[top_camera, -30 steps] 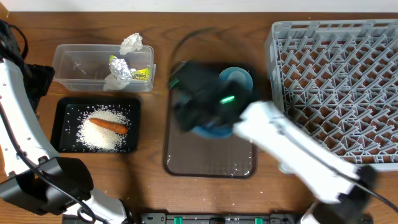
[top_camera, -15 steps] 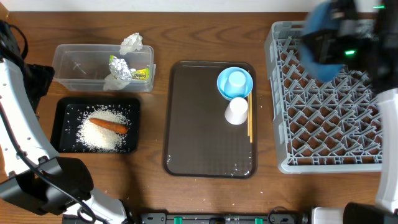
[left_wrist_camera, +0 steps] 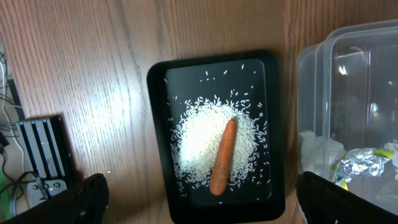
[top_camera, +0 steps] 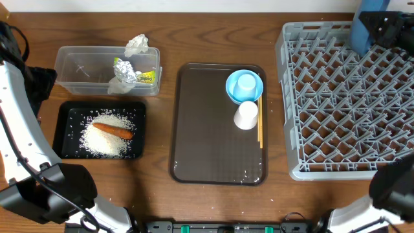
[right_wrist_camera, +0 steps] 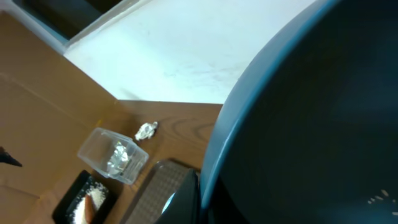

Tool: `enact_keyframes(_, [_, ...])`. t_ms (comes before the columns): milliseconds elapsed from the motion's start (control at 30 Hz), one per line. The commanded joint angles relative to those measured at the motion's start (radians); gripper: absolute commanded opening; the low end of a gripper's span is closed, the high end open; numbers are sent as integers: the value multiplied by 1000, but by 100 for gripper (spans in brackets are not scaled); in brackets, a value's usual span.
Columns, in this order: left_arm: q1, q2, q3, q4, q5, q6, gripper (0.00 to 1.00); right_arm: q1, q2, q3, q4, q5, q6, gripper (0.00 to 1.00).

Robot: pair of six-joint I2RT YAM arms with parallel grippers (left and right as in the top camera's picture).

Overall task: Sort waste into correct bins and load items into the dishwasher rack
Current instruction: 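Lift the blue plate and carry it right to the dish rack, then lower the blue plate into the rack's back corner and release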

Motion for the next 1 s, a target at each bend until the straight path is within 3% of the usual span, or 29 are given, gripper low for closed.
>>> enact_keyframes(0, [3,-1,6,-5,-20,-5,98,-21,88,6,51,-148,12,1])
enact_keyframes(300, [3,-1,6,-5,-20,-5,98,-57,204,6,147,-319,12,1])
enact_keyframes(633, [3,-1,6,-5,-20,-5,98,-137,211,6,83,-314,26,1])
enact_keyframes(967, [3,-1,6,-5,-20,-5,98,-155,211,3,-4,-376,-56,1])
